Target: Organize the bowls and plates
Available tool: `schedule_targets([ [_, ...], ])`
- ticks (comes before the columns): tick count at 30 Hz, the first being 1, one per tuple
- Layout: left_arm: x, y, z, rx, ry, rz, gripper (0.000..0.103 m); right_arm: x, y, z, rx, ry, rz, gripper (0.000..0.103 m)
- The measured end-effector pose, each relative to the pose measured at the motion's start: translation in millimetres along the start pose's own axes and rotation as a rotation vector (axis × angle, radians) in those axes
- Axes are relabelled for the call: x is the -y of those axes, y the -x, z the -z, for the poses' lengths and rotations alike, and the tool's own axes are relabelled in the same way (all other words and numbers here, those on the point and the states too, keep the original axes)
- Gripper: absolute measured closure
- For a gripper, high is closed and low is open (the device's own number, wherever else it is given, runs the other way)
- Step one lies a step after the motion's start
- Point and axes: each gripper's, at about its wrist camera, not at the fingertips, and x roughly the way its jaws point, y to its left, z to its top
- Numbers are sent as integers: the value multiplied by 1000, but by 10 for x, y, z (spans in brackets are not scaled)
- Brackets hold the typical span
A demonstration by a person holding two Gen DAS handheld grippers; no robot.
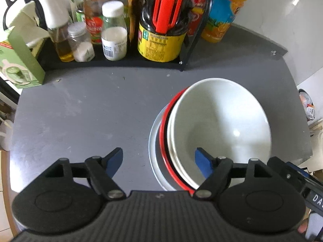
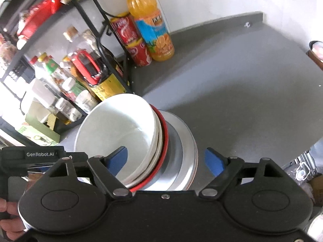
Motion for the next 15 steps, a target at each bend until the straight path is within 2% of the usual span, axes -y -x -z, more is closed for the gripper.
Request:
schedule_targets([
  [1,14,61,45,16,-3,1,24,-8,63,27,14,7,12,7],
  [5,57,271,245,68,-24,-35,17,-7,322,128,66,8,44,0],
  [7,58,375,359,78,-23,-23,16,20,456,187,86,-6,39,0],
  [12,154,622,584,133,-69,-1,1,72,748,352,118,-4,61,0],
  [15,234,805,724,171,-93,26,0,103,918,437,142,-8,75,0],
])
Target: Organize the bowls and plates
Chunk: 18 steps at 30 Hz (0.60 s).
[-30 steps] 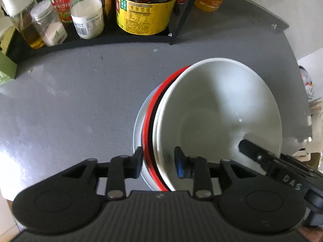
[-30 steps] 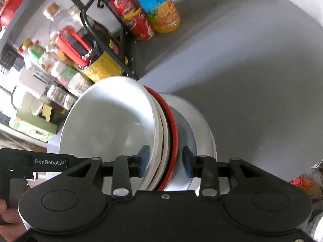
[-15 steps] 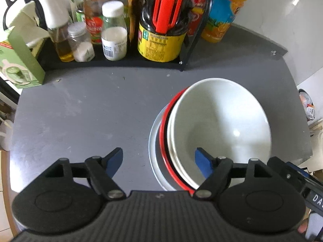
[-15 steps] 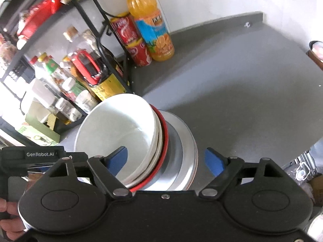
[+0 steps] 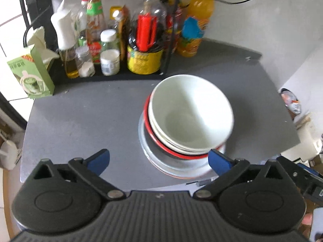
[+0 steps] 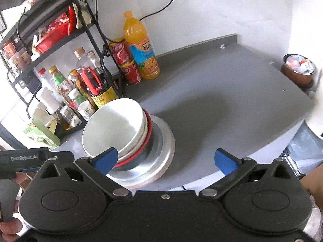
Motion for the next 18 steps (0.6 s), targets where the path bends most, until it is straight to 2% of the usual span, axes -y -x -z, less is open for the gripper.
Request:
schedule_targets([
  [6,140,386,184,65,-24,11,0,78,323,100,52,-7,37,0],
  [18,190,930,481,131,-41,21,0,10,849,296,106,12,41,0],
])
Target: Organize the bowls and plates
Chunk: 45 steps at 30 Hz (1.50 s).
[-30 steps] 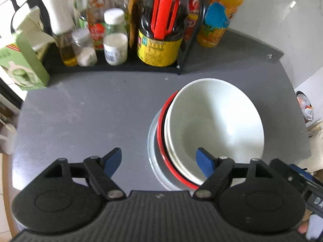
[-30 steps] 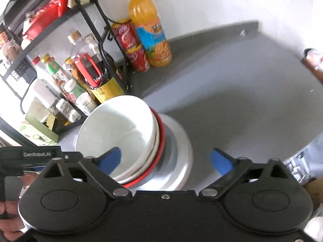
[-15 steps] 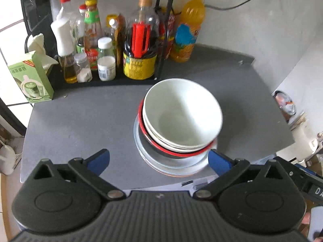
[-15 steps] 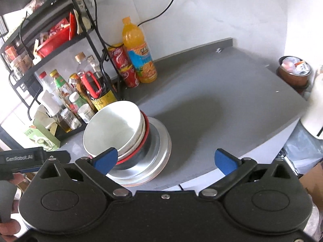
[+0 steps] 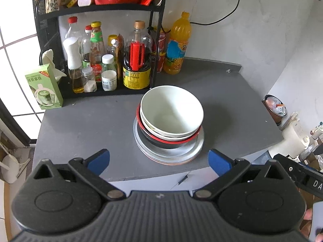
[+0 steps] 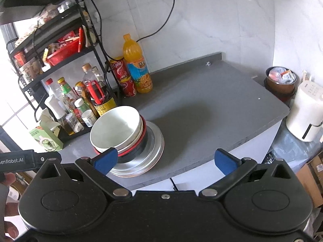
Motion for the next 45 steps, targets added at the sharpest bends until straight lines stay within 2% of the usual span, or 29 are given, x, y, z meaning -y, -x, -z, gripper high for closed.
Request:
schedule_targets([
  [7,23,281,74,64,-25,0,0,-41,165,94,-18,-20,-34,0],
  [20,-59,608,237,113,-93,-34,0,-149,430,195,35,6,2,0],
  [26,-49,657,353,98,-152,-32,0,-156,537,303,31,24,11,0],
  [36,-98,700,522,129,-152,-39,0,-172,685,471,27,43,52,0],
  [45,-67,782,638,103,-189,-51,0,-172,852,492,30,46,29,0],
])
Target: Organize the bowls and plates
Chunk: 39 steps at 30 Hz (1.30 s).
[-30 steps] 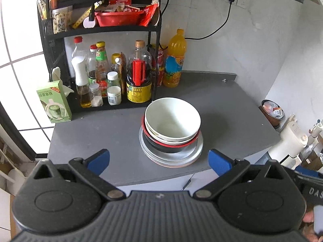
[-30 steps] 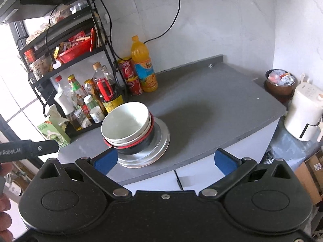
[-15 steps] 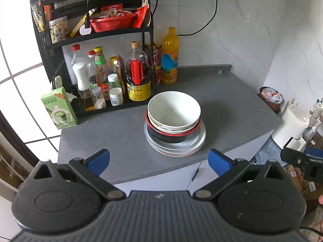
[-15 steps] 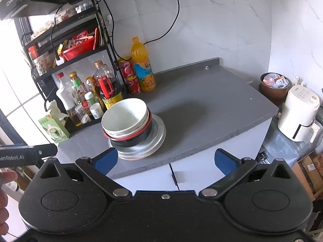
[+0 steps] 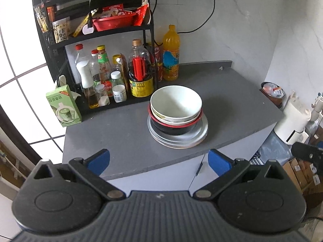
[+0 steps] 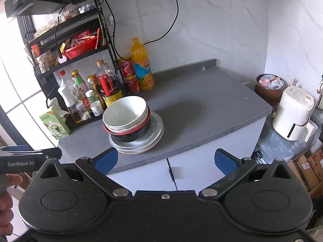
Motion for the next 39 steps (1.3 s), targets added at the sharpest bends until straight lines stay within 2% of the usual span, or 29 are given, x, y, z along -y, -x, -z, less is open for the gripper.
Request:
schedule_targets([
  [9,9,46,-1,-5,-13,24,0,-49,15,22,-31,24,-11,0],
  [39,-34,-54,-126,-22,-13,36,0,-43,-34,-28,-24,18,11,0],
])
